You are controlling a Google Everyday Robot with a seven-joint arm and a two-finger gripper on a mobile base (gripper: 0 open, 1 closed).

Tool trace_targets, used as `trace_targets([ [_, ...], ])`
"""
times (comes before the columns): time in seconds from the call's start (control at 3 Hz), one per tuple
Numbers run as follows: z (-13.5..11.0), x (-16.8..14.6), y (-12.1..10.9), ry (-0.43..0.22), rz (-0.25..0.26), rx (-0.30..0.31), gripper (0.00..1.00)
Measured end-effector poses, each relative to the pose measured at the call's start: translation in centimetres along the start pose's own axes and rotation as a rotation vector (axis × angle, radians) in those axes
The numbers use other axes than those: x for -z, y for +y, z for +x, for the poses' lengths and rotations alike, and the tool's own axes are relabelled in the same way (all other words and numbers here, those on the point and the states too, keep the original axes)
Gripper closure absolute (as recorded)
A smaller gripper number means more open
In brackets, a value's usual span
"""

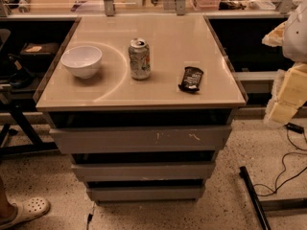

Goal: Open middle drawer

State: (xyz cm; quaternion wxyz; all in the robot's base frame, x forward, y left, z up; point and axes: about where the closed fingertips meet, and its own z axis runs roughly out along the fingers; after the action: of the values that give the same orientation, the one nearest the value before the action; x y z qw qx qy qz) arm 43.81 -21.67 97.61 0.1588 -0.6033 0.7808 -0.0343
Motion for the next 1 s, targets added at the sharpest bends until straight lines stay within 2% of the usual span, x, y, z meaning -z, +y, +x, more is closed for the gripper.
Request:
trace_targets([
  [0.33, -0.3, -0.7, 0.7, 0.006, 0.000, -0.001, 0.00],
  [0.67, -0.9, -3.9, 2.5, -0.012, -0.036, -0.037, 0.00],
  [1.0, -1.4, -8.8, 3.9, -0.029, -0.092, -0.052, 0.00],
])
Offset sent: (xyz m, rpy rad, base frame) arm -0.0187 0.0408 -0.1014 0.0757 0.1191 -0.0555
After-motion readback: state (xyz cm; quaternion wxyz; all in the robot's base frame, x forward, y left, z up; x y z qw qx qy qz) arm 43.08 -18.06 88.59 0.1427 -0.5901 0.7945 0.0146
